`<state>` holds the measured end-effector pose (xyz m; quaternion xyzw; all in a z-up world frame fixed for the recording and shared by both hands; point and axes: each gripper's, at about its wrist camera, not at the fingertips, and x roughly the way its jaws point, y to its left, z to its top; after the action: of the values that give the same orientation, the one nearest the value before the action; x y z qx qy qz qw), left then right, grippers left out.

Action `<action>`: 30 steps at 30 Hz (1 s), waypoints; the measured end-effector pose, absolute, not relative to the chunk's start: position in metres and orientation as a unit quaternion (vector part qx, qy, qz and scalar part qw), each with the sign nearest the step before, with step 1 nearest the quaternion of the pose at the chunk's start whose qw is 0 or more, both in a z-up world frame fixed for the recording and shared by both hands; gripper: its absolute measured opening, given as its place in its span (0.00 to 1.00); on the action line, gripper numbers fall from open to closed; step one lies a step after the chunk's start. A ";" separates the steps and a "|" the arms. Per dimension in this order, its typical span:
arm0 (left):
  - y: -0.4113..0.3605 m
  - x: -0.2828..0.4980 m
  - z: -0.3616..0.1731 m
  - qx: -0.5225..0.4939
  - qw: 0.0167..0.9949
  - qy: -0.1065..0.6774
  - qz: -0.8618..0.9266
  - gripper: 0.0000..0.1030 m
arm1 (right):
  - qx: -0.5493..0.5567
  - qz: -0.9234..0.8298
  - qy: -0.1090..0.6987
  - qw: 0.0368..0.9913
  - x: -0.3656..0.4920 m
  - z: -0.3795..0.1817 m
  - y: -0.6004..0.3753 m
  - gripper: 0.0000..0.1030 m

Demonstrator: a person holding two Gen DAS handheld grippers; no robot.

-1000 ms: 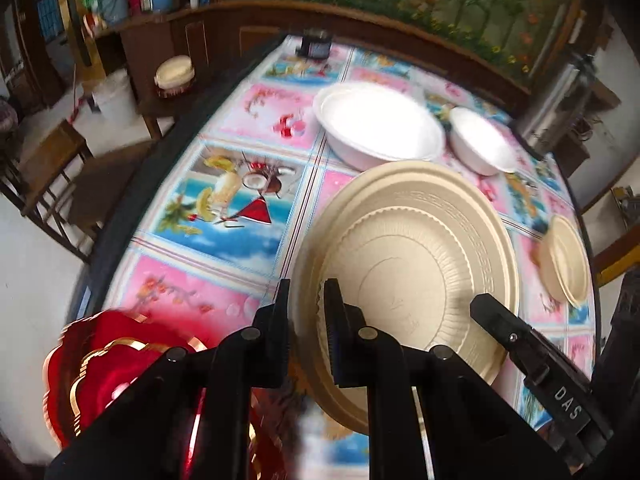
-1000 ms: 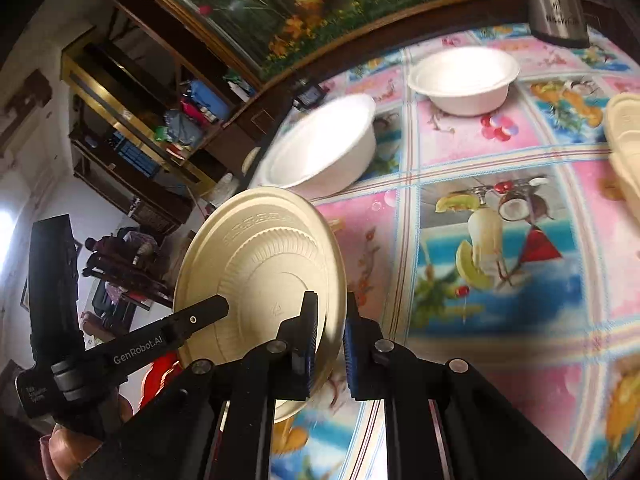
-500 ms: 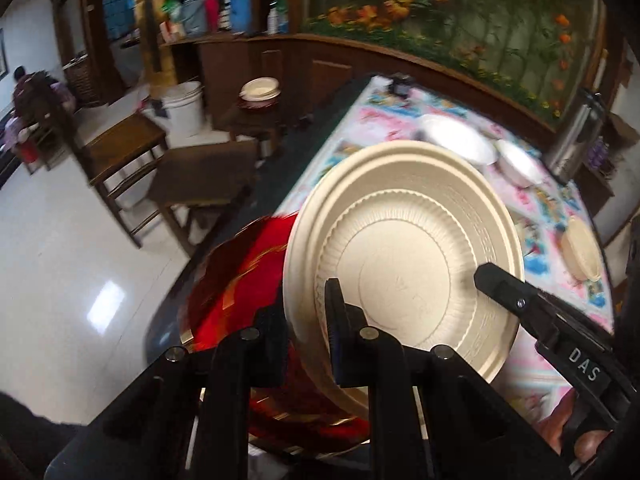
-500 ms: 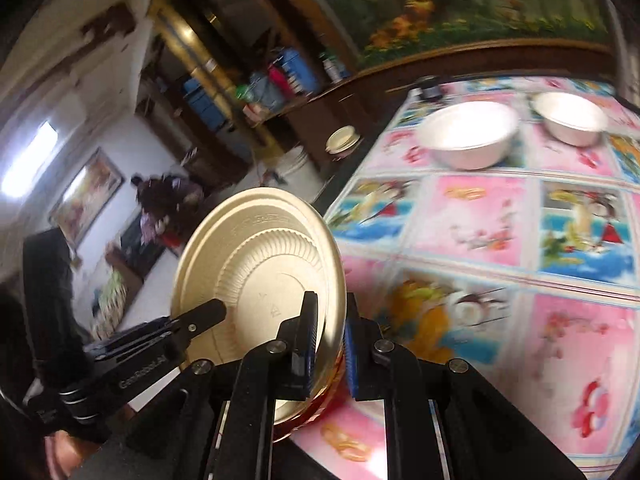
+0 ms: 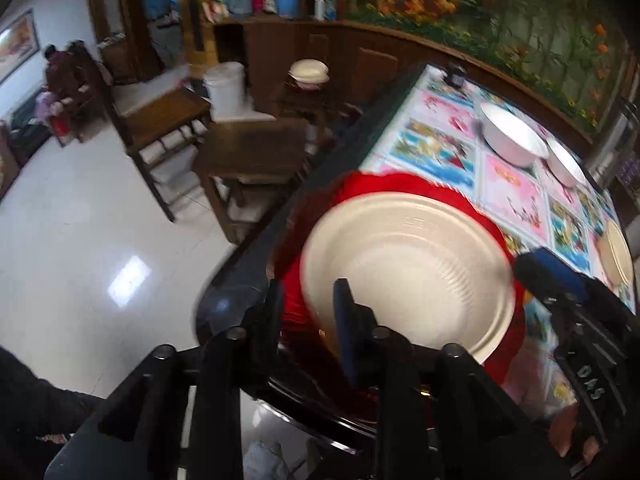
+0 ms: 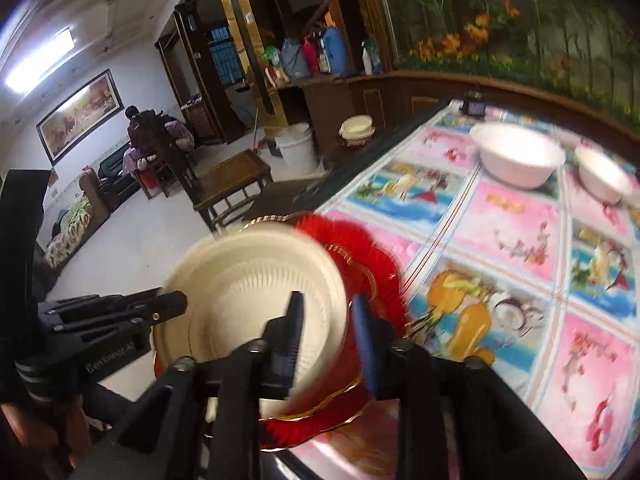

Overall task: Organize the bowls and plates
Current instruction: 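Carry the beige plate onto the red plate stack and open the left tool, then grasp the beige bowl near the kettle with the left tool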

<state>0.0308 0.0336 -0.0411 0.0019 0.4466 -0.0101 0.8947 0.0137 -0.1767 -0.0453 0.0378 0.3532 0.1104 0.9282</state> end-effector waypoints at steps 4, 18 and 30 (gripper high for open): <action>0.033 0.018 -0.017 0.004 0.921 0.390 0.007 0.37 | 0.046 0.098 0.321 0.941 0.007 -0.034 -0.197 0.37; -0.038 0.015 0.010 0.056 0.927 0.365 -0.070 0.58 | 0.101 0.030 0.314 0.944 -0.010 -0.041 -0.289 0.38; -0.181 0.026 0.010 0.077 0.890 0.398 -0.207 0.70 | 0.152 -0.122 0.265 0.944 -0.072 -0.005 -0.440 0.47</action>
<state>0.0256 -0.1809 0.0103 0.0767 0.3982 -0.2070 0.8903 -0.0720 -0.4401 -0.0045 0.1516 0.2655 -0.1219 0.9443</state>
